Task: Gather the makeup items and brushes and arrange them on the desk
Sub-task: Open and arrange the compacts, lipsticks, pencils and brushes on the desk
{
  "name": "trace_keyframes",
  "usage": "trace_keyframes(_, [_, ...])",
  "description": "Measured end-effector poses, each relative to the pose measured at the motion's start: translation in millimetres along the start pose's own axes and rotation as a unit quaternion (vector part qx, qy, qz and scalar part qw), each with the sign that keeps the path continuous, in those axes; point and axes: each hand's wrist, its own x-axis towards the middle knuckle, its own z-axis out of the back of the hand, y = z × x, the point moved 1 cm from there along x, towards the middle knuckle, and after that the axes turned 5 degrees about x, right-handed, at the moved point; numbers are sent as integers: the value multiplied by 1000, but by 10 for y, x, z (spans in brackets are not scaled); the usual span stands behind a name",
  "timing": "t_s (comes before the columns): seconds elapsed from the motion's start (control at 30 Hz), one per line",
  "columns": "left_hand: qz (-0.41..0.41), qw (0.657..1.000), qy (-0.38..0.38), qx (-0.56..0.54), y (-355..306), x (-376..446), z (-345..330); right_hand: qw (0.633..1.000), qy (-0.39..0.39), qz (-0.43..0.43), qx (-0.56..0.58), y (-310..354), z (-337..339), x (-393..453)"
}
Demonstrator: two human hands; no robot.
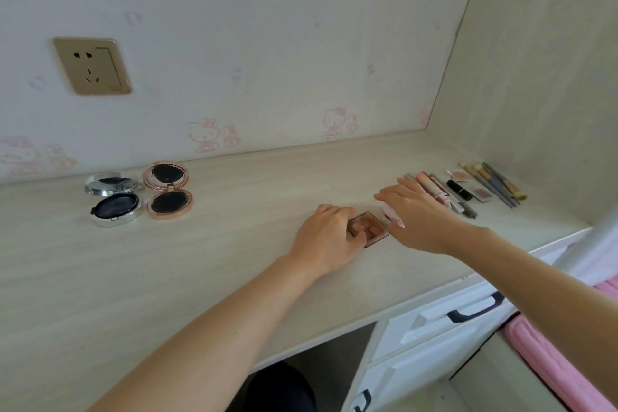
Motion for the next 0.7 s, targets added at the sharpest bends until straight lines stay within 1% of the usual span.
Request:
trace_keyframes(0.13, [27, 997, 49, -53, -109, 151, -22, 998, 16, -48, 45, -101, 12, 25])
trace_keyframes(0.3, [43, 991, 92, -89, -253, 318, -73, 996, 14, -65, 58, -180, 14, 72])
trace_keyframes(0.4, [54, 990, 89, -90, -304, 375, -89, 997, -8, -67, 43, -199, 11, 93])
trace_keyframes(0.53, [66, 990, 85, -91, -354, 436, -102, 997, -15, -72, 32, -199, -5, 134])
trace_keyframes(0.6, [66, 991, 79, -83, -372, 460, -129, 996, -13, -80, 39, -211, -5, 154])
trace_keyframes(0.7, [84, 990, 66, -93, -393, 491, -170, 991, -26, -103, 79, -218, 5, 153])
